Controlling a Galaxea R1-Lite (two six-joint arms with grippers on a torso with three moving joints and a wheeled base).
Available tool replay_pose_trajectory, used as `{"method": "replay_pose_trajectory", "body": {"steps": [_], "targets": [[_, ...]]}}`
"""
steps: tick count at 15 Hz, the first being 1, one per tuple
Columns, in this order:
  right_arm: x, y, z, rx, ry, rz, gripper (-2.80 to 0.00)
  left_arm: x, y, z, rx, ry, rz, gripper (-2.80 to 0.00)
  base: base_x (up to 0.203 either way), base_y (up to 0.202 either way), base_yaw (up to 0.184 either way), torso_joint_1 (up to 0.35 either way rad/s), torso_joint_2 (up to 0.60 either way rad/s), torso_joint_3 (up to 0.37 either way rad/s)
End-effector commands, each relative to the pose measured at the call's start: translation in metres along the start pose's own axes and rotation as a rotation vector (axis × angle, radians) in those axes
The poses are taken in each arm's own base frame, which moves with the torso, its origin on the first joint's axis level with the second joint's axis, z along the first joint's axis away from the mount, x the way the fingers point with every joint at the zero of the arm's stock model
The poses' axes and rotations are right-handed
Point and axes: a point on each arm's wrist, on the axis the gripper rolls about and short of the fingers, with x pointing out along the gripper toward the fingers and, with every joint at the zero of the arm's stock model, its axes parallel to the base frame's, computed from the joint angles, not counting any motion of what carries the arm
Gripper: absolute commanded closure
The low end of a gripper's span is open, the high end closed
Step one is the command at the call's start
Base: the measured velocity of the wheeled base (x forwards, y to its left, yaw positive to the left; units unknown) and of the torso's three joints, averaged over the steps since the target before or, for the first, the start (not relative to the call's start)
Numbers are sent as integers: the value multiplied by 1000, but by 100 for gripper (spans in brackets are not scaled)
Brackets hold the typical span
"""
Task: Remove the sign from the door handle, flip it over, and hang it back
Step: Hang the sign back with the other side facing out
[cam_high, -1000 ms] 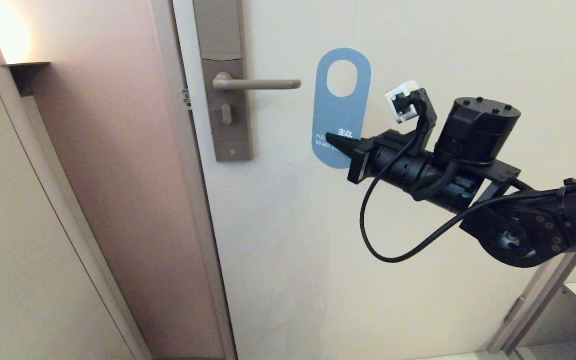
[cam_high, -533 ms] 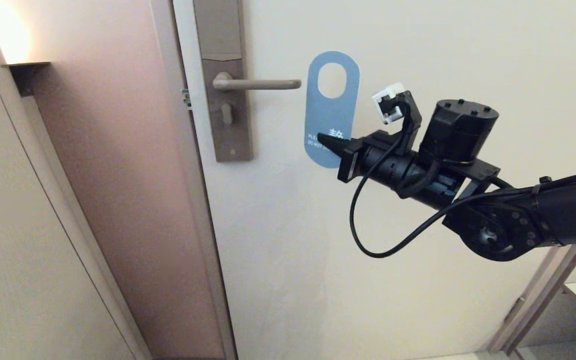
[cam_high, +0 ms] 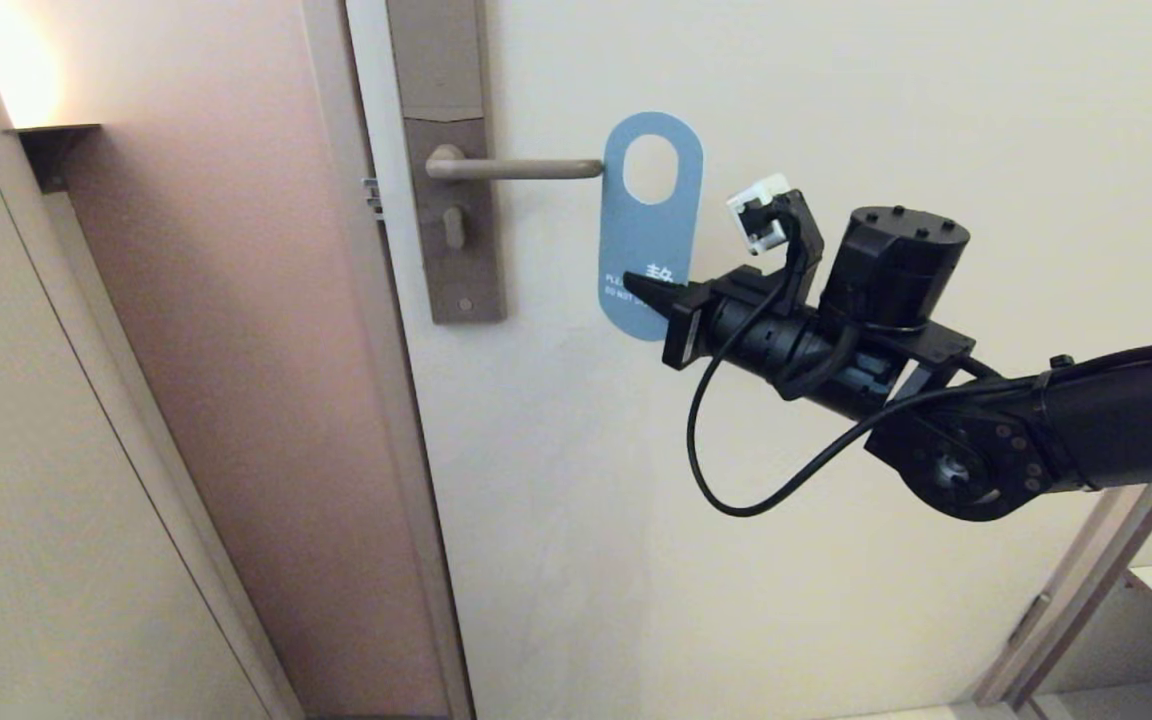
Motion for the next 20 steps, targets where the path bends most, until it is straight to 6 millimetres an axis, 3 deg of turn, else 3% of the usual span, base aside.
{"method": "replay_pose_trajectory", "body": {"steps": [1,8,14,20], "targets": [[1,0,-1,0,-1,4,0,0,0,-2,77,20,-1,0,0,0,0,0,0,0],[11,-2,-5,-2,-7,4,0,0,0,-3,265,30,-8,0,0,0,0,0,0,0],[31,8,-11,-3,-21,35,0,0,0,-3,269,30,-7,0,0,0,0,0,0,0],[35,19,-11,-4,-24,63,0,0,0,-3,269,30,-7,0,0,0,0,0,0,0]]}}
